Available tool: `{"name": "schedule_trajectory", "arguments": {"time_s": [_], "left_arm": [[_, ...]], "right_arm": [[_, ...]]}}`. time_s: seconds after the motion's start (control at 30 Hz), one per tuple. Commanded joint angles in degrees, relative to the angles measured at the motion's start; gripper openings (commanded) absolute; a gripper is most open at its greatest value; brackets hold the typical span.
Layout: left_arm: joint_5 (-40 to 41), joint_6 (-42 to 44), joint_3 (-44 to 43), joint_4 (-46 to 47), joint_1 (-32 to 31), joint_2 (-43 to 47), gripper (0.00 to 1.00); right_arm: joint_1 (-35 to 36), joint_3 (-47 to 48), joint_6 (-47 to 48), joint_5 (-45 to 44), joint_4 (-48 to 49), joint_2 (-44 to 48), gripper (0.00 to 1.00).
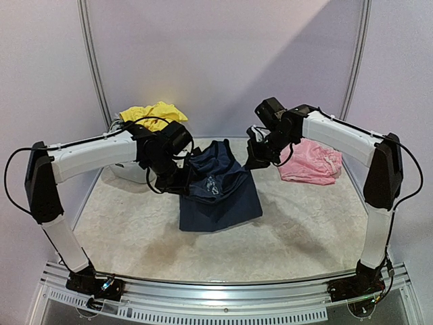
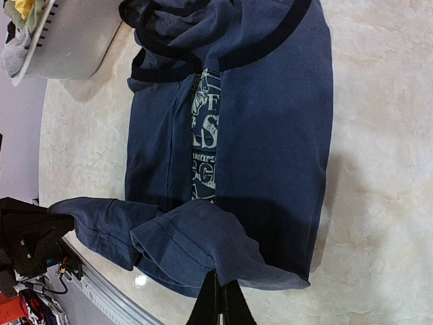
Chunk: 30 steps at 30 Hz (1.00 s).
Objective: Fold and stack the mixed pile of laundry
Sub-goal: Fold the rectangle-folded tank top at the center of the board.
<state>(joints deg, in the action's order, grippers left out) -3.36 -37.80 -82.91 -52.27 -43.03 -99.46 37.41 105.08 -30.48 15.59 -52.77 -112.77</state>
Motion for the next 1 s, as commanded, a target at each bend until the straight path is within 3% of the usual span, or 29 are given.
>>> {"name": "schedule_trajectory", "arguments": {"time_s": [0.0, 0.97], "left_arm": [[-0.73, 2.89, -2.64, 0.51, 2.15, -2.65, 0.0], [-2.97, 4.7, -11.71, -1.49, 9.88, -19.29, 0.0]], "right_arm": [[-1.22, 3.27, 3.45, 3.09, -1.64, -4.2, 0.0], [-6.2, 15.52, 5.54, 4.79, -1.36, -21.48, 0.0]]}}
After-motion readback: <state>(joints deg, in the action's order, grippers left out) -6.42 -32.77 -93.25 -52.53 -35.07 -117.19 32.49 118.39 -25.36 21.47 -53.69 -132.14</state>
